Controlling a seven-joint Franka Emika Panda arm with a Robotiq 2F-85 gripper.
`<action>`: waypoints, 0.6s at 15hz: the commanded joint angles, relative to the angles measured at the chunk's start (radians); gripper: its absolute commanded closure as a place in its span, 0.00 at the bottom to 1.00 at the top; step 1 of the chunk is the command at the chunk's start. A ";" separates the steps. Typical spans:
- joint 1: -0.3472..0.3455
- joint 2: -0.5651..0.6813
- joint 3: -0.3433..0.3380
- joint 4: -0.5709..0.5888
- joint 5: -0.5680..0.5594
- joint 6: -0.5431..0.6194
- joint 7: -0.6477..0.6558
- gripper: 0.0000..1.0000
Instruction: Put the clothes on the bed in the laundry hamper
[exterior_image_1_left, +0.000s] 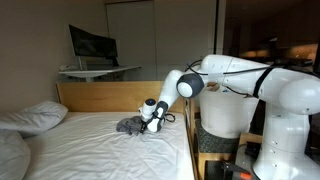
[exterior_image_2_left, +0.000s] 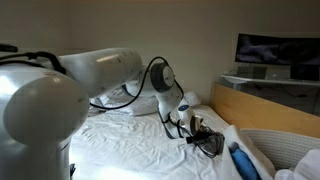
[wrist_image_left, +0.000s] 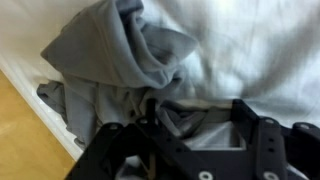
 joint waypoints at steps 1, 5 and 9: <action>-0.072 0.045 0.063 0.081 -0.031 -0.014 -0.046 0.00; -0.262 0.045 0.327 0.118 0.015 -0.104 -0.258 0.00; -0.456 0.136 0.564 0.296 0.038 -0.390 -0.450 0.00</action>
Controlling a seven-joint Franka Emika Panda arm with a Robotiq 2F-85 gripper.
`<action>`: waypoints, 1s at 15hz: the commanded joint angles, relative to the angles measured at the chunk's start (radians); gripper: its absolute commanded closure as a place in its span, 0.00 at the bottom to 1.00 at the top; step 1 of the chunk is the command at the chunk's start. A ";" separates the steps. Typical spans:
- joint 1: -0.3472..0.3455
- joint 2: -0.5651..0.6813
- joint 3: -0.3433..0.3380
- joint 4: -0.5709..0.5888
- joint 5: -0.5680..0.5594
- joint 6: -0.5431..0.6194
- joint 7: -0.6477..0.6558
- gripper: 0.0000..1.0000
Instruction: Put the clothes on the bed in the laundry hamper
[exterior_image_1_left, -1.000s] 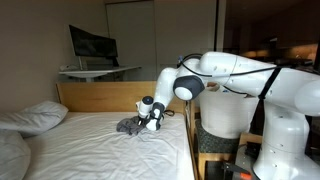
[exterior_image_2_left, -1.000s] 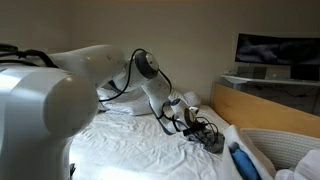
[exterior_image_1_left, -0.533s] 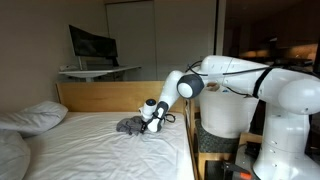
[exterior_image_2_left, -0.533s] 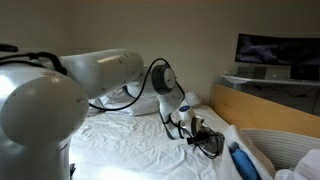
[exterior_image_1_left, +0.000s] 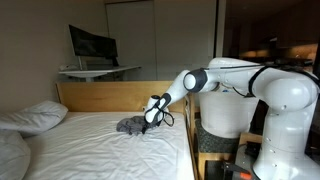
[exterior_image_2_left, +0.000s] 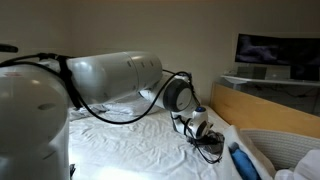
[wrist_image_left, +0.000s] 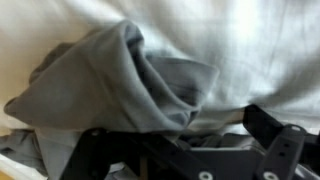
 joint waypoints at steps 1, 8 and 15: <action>-0.119 0.112 0.150 0.191 0.032 -0.263 -0.163 0.00; -0.089 0.146 0.112 0.321 0.131 -0.623 -0.270 0.00; 0.027 0.142 -0.061 0.308 0.150 -0.440 -0.224 0.00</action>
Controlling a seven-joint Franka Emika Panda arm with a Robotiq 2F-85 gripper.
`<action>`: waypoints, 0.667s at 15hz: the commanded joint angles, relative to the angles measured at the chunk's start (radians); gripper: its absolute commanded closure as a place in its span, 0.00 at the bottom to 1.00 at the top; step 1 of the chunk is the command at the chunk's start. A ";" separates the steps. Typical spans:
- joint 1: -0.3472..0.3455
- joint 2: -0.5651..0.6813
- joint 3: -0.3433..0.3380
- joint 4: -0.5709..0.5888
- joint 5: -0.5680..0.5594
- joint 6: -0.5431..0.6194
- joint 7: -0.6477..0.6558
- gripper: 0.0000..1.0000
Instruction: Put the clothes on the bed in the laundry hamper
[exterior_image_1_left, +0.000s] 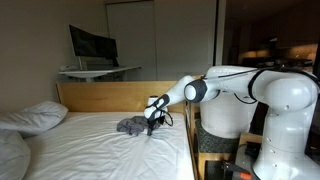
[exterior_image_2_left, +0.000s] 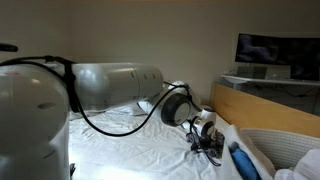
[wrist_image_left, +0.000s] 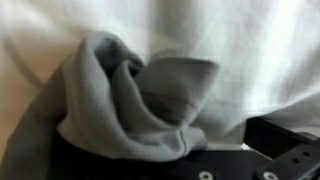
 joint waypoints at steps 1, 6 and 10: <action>0.025 0.000 -0.036 -0.005 0.004 0.019 0.009 0.00; 0.014 -0.004 0.003 -0.023 0.053 0.168 0.028 0.00; -0.039 -0.038 0.115 -0.132 0.123 0.385 -0.003 0.00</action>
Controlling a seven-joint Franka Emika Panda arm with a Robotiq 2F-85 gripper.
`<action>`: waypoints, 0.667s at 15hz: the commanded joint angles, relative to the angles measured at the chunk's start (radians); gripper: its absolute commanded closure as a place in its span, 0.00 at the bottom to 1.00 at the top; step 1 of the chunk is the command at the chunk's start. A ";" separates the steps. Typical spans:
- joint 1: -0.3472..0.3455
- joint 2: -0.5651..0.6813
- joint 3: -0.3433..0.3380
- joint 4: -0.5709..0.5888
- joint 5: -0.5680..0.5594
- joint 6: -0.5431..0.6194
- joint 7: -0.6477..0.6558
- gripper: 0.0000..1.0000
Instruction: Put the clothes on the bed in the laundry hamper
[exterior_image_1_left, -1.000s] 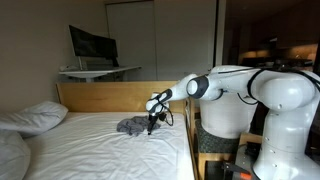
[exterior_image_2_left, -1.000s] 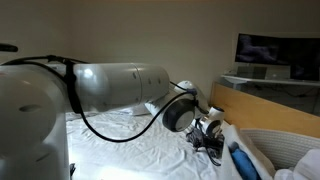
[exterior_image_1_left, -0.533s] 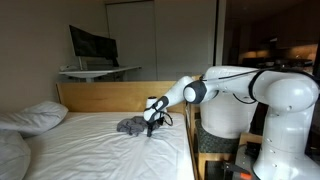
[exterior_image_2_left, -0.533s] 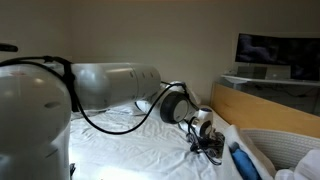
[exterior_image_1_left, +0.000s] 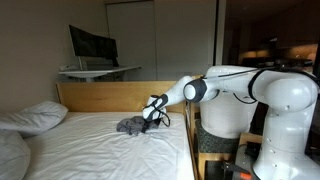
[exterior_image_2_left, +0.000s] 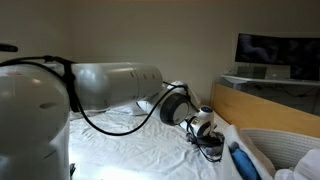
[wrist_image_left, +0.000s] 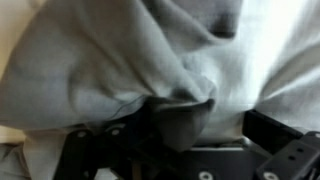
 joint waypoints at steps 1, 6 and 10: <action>-0.063 -0.029 0.119 -0.120 0.067 0.201 -0.033 0.00; -0.217 0.007 0.390 -0.202 0.090 0.348 -0.087 0.00; -0.340 0.015 0.567 -0.338 0.100 0.459 -0.196 0.00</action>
